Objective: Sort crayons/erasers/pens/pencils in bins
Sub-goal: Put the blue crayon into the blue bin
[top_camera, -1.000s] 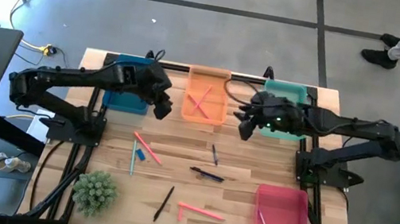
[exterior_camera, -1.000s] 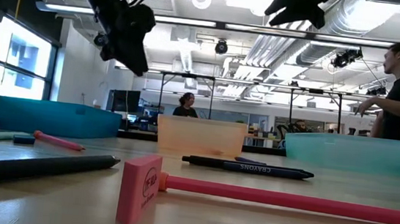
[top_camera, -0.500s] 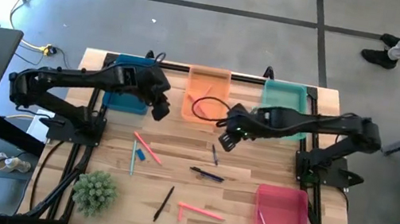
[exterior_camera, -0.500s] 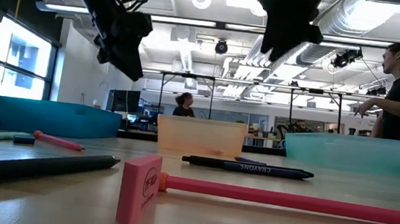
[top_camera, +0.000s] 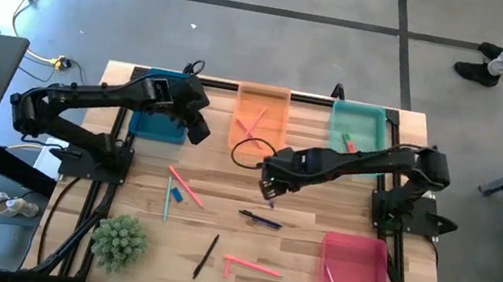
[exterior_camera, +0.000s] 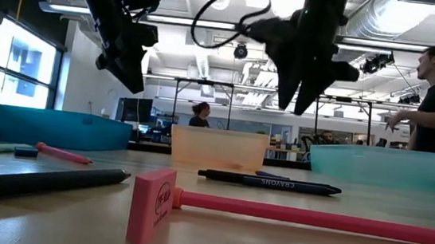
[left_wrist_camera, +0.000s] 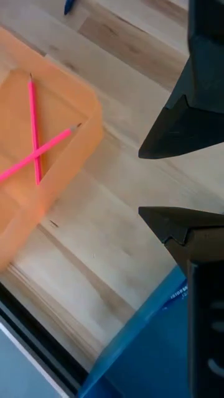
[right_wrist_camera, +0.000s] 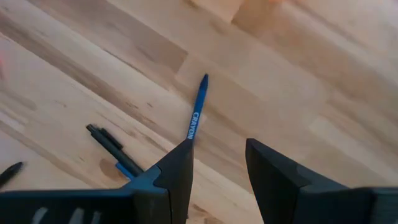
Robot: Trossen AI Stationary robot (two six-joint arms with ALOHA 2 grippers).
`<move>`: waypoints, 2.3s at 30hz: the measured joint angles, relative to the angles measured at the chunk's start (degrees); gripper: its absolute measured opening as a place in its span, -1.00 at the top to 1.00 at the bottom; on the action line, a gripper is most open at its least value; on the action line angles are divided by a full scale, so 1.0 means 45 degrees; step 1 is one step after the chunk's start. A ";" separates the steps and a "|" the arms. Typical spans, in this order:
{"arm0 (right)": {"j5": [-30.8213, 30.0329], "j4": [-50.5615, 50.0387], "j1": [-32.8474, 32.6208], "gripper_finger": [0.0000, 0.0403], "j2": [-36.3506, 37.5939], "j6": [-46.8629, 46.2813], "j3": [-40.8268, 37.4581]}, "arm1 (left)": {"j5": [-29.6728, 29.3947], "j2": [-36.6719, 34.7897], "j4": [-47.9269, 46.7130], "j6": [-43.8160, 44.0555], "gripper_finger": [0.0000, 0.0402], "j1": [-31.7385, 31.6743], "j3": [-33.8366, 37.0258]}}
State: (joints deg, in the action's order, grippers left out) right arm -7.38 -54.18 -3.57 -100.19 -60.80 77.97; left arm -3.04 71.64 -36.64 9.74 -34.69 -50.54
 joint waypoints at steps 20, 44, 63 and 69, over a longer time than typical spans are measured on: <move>0.0453 0.1732 -0.0522 0.31 -0.2356 -0.1281 -0.0010 | -0.0190 0.0000 0.0016 -0.0420 0.39 -0.0030 0.0000; 0.0715 0.1745 -0.0568 0.51 -0.3655 -0.1868 0.0027 | -0.0169 0.0000 0.0121 -0.0452 0.39 -0.0035 0.0000; 0.0668 0.1616 -0.0568 0.97 -0.3700 -0.1814 0.0000 | 0.0908 0.0000 -0.2015 -0.2329 0.39 -0.0531 0.0000; 0.0785 0.1727 -0.0568 0.97 -0.3700 -0.1412 0.0044 | 0.2129 0.0000 -0.2195 -0.3019 0.39 -0.1321 0.0000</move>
State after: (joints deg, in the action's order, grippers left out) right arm -3.85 -46.41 -6.13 -116.84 -67.16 78.17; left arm 6.54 71.64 -46.52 -3.85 -40.64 -50.54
